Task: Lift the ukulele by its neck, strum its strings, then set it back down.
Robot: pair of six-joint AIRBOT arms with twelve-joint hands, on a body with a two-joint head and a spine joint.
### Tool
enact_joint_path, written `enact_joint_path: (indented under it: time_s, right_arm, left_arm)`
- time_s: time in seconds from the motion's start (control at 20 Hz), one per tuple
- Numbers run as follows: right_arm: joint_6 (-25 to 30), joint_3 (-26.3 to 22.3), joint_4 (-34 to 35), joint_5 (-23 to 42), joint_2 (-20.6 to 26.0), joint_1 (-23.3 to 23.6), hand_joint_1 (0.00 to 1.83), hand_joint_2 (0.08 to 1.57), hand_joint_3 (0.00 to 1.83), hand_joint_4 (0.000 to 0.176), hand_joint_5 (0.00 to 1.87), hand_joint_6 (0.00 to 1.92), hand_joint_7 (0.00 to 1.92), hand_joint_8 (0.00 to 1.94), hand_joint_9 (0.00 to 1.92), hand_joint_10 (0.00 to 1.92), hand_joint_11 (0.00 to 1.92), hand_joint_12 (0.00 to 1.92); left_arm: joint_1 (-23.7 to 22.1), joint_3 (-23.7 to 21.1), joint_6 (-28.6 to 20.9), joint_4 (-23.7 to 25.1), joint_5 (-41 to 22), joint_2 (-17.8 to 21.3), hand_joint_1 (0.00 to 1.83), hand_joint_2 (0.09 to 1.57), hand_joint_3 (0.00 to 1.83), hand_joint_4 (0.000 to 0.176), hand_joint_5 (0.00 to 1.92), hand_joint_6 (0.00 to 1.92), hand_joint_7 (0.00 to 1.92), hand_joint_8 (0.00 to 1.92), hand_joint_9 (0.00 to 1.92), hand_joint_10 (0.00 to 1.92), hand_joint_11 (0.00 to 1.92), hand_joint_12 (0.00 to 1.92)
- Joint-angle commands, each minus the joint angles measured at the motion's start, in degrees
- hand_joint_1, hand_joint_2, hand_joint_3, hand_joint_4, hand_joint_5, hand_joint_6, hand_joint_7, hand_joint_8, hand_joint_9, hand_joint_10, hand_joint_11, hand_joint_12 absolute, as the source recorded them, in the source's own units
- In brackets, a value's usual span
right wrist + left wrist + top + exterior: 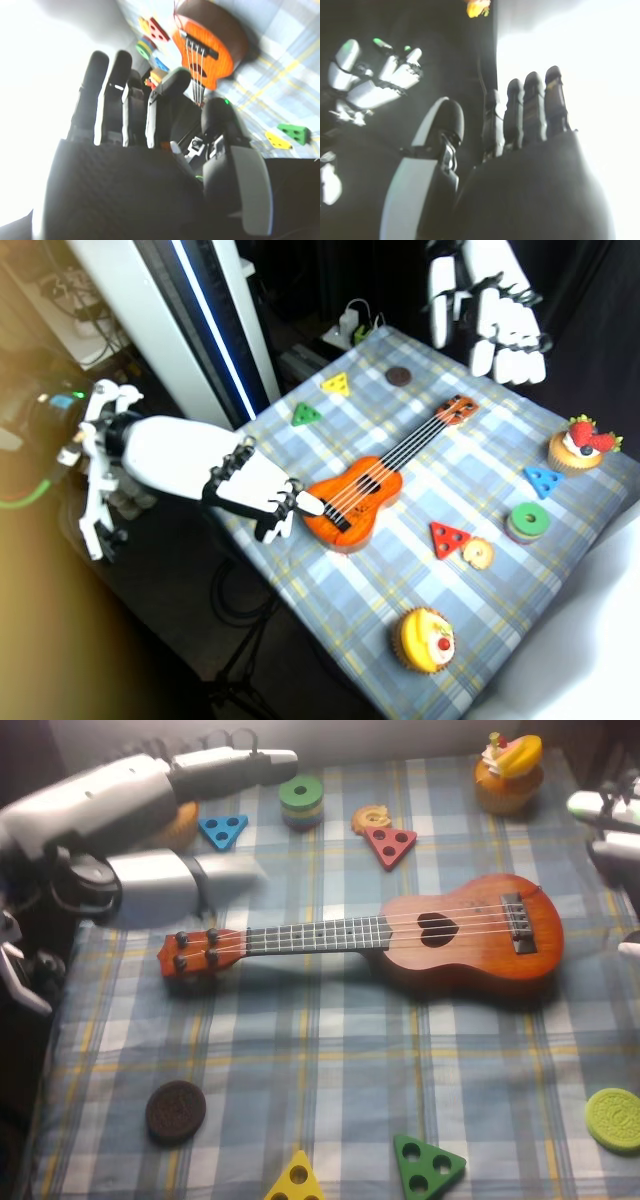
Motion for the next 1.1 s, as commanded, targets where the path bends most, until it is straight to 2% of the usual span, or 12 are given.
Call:
enact_joint_path:
  time_s: [0.0, 0.2, 0.25, 0.3, 0.45, 0.55, 0.65, 0.8, 0.85, 0.95, 1.0, 1.05]
  right_arm:
    - [-0.25, 0.18, 0.37, 6.89, 0.44, 0.93, 0.2, 1.32, 0.02, 0.0, 0.0, 0.0, 0.0, 0.0, 0.0, 0.0, 0.0, 0.0]
    - [-0.25, 0.19, 0.73, 7.81, 0.47, 0.93, 0.22, 1.37, 0.02, 0.0, 0.0, 0.0, 0.0, 0.0, 0.0, 0.0, 0.0, 0.0]
    - [-0.25, 0.2, 0.86, 7.92, 0.5, 0.93, 0.25, 1.37, 0.01, 0.0, 0.0, 0.0, 0.0, 0.0, 0.0, 0.0, 0.0, 0.0]
    - [-0.25, 0.21, 0.94, 7.96, 0.52, 0.93, 0.28, 1.37, 0.01, 0.0, 0.0, 0.0, 0.0, 0.0, 0.0, 0.0, 0.0, 0.0]
    - [-0.25, 0.2, 1.11, 8.22, 0.7, 0.93, 0.3, 1.38, 0.01, 0.0, 0.0, 0.0, 0.0, 0.0, 0.0, 0.0, 0.0, 0.0]
    - [-0.25, 0.17, 1.17, 8.26, 0.86, 0.93, 0.25, 1.37, 0.0, 0.0, 0.0, 0.0, 0.0, 0.0, 0.0, 0.0, 0.0, 0.0]
    - [-0.24, 0.03, 1.18, 8.26, 1.27, 0.93, 0.27, 1.37, 0.0, 0.0, 0.0, 0.0, 0.0, 0.0, 0.0, 0.0, 0.0, 0.0]
    - [-0.24, -0.14, 1.29, 8.29, 1.73, 0.93, 0.21, 1.35, 0.0, 0.0, 0.0, 0.0, 0.0, 0.0, 0.0, 0.0, 0.0, 0.0]
    - [-0.24, -0.14, 1.35, 8.29, 1.77, 0.93, 0.22, 1.35, 0.0, 0.0, 0.0, 0.0, 0.0, 0.0, 0.0, 0.0, 0.01, 0.0]
    - [-0.24, -0.15, 1.5, 8.28, 1.85, 0.93, 0.2, 1.36, 0.0, 0.0, 0.0, 0.0, 0.0, 0.0, 0.0, 0.0, 0.02, 0.01]
    - [-0.23, -0.15, 1.66, 8.28, 1.91, 0.93, 0.24, 1.35, 0.0, 0.0, 0.0, 0.0, 0.0, 0.0, 0.0, 0.0, 0.01, 0.01]
    - [-0.23, -0.15, 1.7, 8.28, 1.97, 0.93, 0.21, 1.35, 0.0, 0.0, 0.0, 0.0, 0.0, 0.0, 0.0, 0.0, 0.0, 0.25]
  left_arm:
    - [-0.69, 0.27, -0.09, -1.39, -5.79, 0.28, 0.58, 1.18, 0.0, 0.031, 0.02, 0.01, 0.0, 0.0, 0.0, 0.0, 0.0, 0.06]
    - [-0.69, 0.97, -0.08, -1.11, -2.5, -0.66, 0.63, 1.11, 0.0, 0.024, 0.05, 0.02, 0.04, 0.01, 0.02, 0.01, 0.02, 0.01]
    - [-0.71, 1.45, -0.08, -1.07, -1.28, -1.42, 0.66, 1.06, 0.05, 0.013, 0.07, 0.02, 0.07, 0.02, 0.07, 0.01, 0.0, 0.38]
    - [-0.79, 2.14, -0.08, -0.94, 0.08, -2.27, 0.66, 1.06, 0.02, 0.014, 0.1, 0.02, 0.11, 0.01, 0.12, 0.03, 0.0, 0.65]
    - [-1.3, 4.24, -0.09, -0.8, 3.96, -5.22, 0.74, 1.01, 0.0, 0.027, 0.19, 0.02, 0.23, 0.01, 0.2, 0.05, 0.0, 1.06]
    - [-1.11, 5.78, -0.07, -2.08, 5.7, -6.94, 0.78, 0.98, 0.0, 0.038, 0.23, 0.03, 0.26, 0.02, 0.22, 0.07, 0.0, 1.14]
    - [-0.94, 7.45, 0.4, -3.43, 7.19, -8.8, 0.87, 0.98, 0.0, 0.027, 0.28, 0.04, 0.27, 0.01, 0.23, 0.07, 0.0, 1.04]
    - [-0.65, 8.56, 7.92, -9.01, 9.25, -11.31, 0.9, 0.99, 0.0, 0.052, 0.31, 0.06, 0.29, 0.01, 0.22, 0.08, 0.0, 1.22]
    - [-0.43, 9.03, 10.0, -10.52, 9.91, -12.16, 0.93, 0.99, 0.0, 0.054, 0.29, 0.24, 0.35, 0.02, 0.2, 0.26, 0.0, 1.28]
    - [0.3, 10.67, 10.49, -13.02, 10.76, -13.67, 0.98, 1.01, 0.0, 0.056, 0.13, 0.85, 0.45, 0.04, 0.16, 0.56, 0.0, 1.27]
    - [0.68, 11.8, 10.61, -14.29, 11.38, -14.48, 0.98, 1.04, 0.0, 0.063, 0.06, 1.12, 0.49, 0.1, 0.14, 0.78, 0.0, 1.4]
    - [1.22, 13.09, 11.76, -16.65, 12.01, -15.58, 0.96, 1.09, 0.0, 0.04, 0.04, 1.23, 0.35, 0.51, 0.07, 1.09, 0.0, 1.75]
